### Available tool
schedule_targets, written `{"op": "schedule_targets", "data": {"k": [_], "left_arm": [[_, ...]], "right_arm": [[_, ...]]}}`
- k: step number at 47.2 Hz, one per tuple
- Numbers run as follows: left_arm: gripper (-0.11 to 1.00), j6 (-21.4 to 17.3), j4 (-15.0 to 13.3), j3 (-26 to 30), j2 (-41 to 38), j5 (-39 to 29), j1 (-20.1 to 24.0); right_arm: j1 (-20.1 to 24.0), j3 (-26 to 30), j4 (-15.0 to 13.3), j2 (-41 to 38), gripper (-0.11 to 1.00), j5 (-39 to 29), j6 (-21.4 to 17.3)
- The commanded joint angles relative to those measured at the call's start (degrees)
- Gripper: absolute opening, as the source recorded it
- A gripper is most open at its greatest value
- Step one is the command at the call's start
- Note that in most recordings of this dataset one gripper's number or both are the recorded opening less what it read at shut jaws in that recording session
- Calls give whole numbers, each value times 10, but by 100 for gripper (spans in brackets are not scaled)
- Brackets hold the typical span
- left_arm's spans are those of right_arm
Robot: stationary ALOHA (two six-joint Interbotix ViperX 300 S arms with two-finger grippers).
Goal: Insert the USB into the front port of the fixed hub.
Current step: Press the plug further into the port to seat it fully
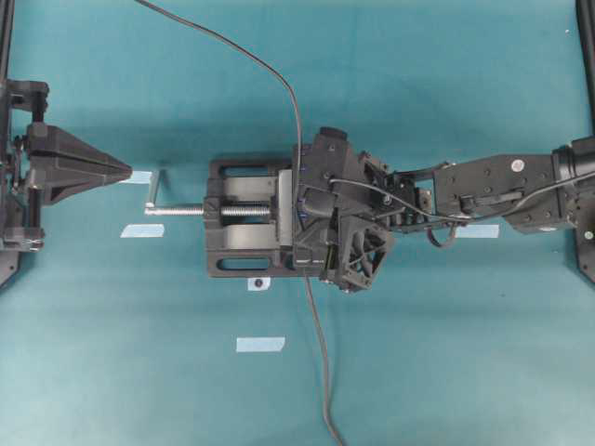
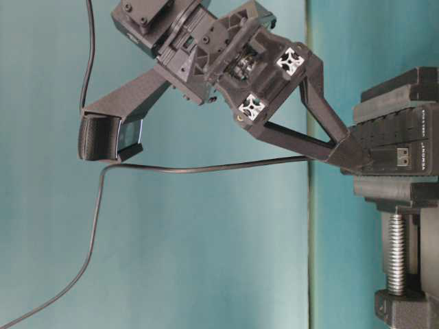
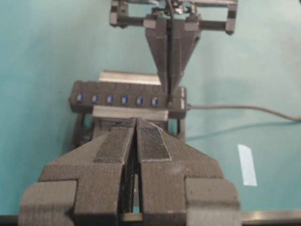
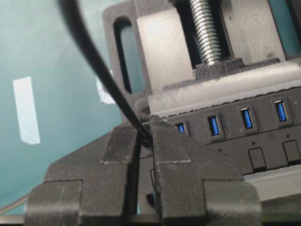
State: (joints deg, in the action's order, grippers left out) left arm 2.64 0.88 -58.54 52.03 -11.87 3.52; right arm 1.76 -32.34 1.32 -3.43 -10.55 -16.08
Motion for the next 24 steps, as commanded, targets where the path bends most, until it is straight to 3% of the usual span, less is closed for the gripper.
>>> {"op": "schedule_targets", "data": {"k": [1, 24], "left_arm": [[0, 1, 0, 7, -1, 5, -1], [0, 2, 0, 7, -1, 6, -1]], "right_arm": [[10, 3, 1, 5, 2, -2, -7], [13, 3, 2, 4, 2, -3, -8]]}}
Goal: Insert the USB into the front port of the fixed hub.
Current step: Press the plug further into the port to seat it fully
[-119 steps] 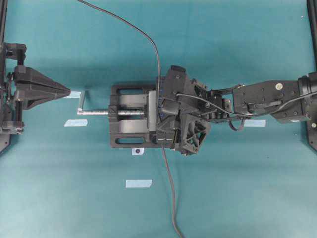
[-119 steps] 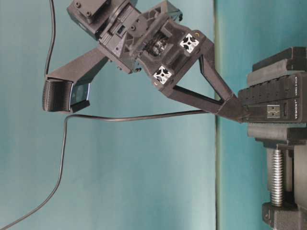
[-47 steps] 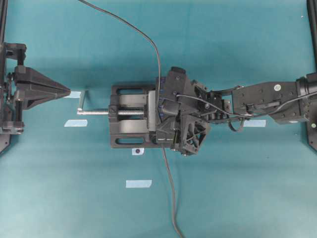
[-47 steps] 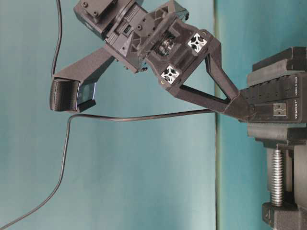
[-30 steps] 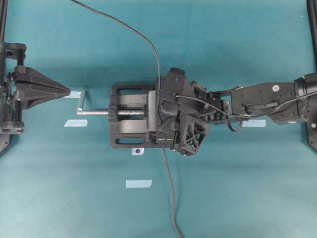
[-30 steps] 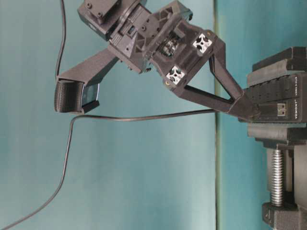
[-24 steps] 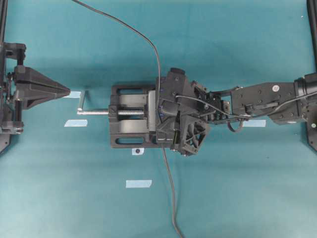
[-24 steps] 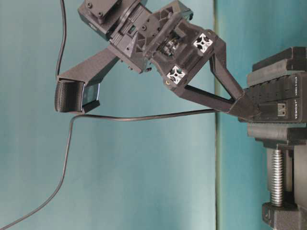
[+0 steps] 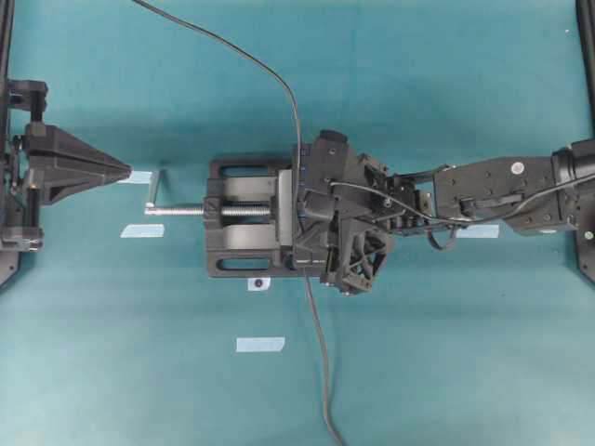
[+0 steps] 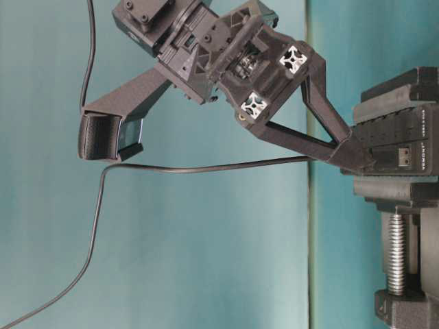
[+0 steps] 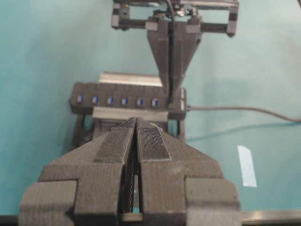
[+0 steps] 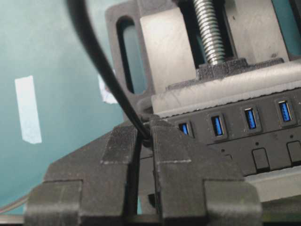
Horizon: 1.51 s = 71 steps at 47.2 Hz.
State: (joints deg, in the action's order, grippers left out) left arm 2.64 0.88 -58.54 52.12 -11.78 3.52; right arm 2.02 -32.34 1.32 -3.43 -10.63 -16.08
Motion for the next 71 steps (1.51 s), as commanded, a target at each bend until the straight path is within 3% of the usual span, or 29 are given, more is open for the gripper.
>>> {"op": "schedule_targets", "data": {"k": [1, 14, 71], "left_arm": [[0, 2, 1, 7, -2, 5, -1], [0, 2, 0, 7, -2, 5, -1], [0, 2, 0, 7, 0, 5, -1]], "right_arm": [[11, 3, 2, 4, 2, -3, -8], [25, 3, 2, -6, 2, -10, -27], [33, 2, 2, -18, 2, -21, -33]]}}
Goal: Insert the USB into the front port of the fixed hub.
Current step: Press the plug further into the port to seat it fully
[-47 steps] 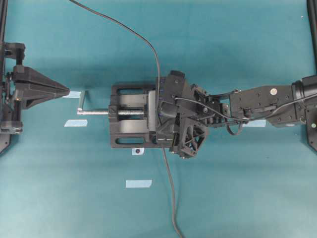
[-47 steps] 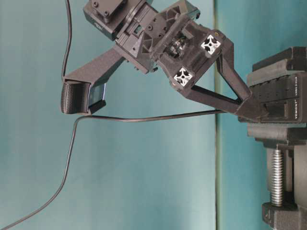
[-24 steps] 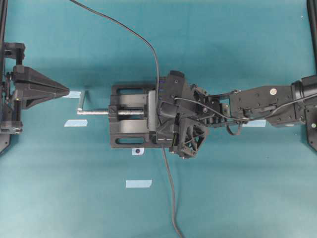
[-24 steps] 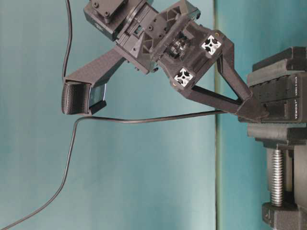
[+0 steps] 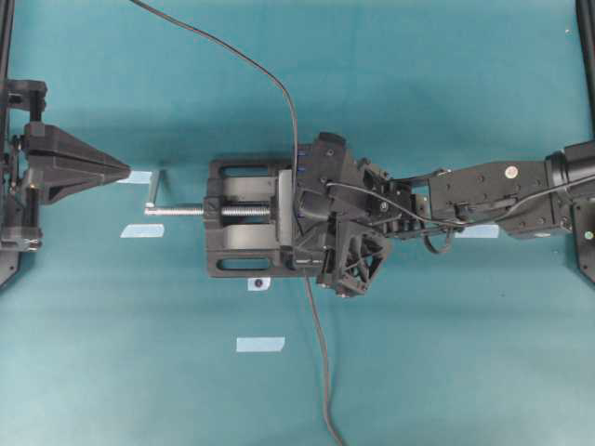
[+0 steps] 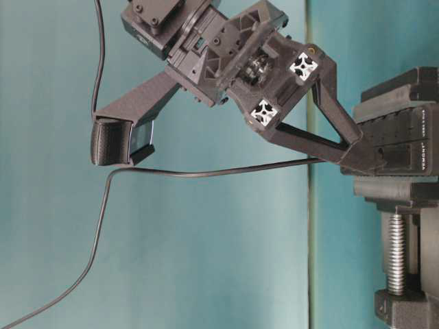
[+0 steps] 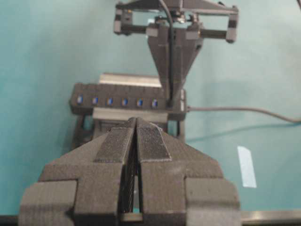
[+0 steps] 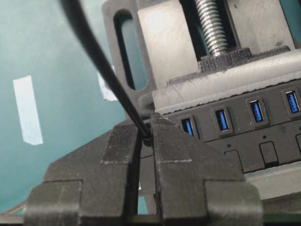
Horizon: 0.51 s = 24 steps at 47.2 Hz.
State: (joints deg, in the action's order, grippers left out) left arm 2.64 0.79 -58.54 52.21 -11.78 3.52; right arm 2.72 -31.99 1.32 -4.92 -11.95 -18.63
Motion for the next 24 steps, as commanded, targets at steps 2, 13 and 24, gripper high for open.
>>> {"op": "schedule_targets", "data": {"k": [2, 13, 24], "left_arm": [[0, 2, 1, 6, -1, 5, -1], [0, 2, 1, 7, -2, 5, -1], [0, 2, 1, 6, -2, 5, -1]], "right_arm": [[27, -2, 2, -4, 2, -8, -8], [29, -2, 2, -4, 2, -8, -9], [29, 1, 2, -3, 2, -4, -8]]}}
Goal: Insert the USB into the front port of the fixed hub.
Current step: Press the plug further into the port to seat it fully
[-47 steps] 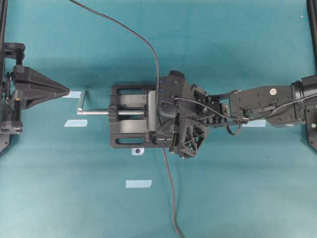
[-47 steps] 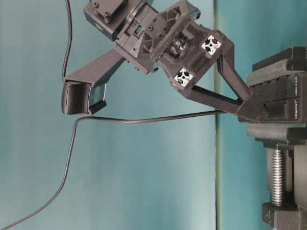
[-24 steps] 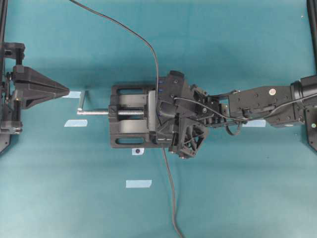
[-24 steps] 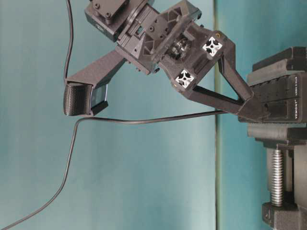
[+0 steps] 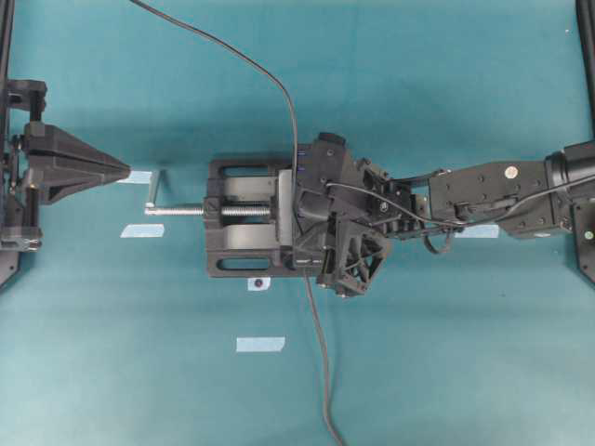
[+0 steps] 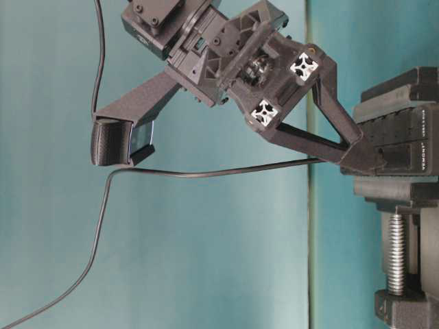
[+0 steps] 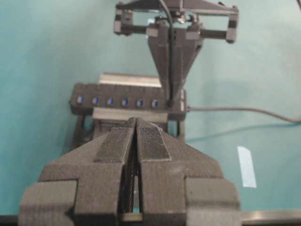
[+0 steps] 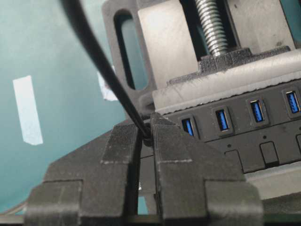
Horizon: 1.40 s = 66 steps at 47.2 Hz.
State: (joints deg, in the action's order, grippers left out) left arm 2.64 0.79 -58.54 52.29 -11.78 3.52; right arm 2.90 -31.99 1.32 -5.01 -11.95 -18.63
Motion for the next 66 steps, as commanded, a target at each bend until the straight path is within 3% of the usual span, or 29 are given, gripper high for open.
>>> {"op": "schedule_targets", "data": {"k": [1, 27, 33, 48, 66], "left_arm": [[0, 2, 1, 6, -2, 5, -1], [0, 2, 1, 1, 4, 11, -1], [0, 2, 2, 0, 12, 11, -1], [0, 3, 2, -4, 19, 11, -1], [0, 4, 1, -7, 21, 11, -1]], "right_arm": [[27, 1, 2, -3, 2, -4, -8], [27, 4, -1, 0, 9, -5, -5], [26, 4, -1, 3, 19, -4, -6], [20, 14, -3, 14, 65, -12, -5], [12, 16, -8, 23, 67, -15, -4]]}}
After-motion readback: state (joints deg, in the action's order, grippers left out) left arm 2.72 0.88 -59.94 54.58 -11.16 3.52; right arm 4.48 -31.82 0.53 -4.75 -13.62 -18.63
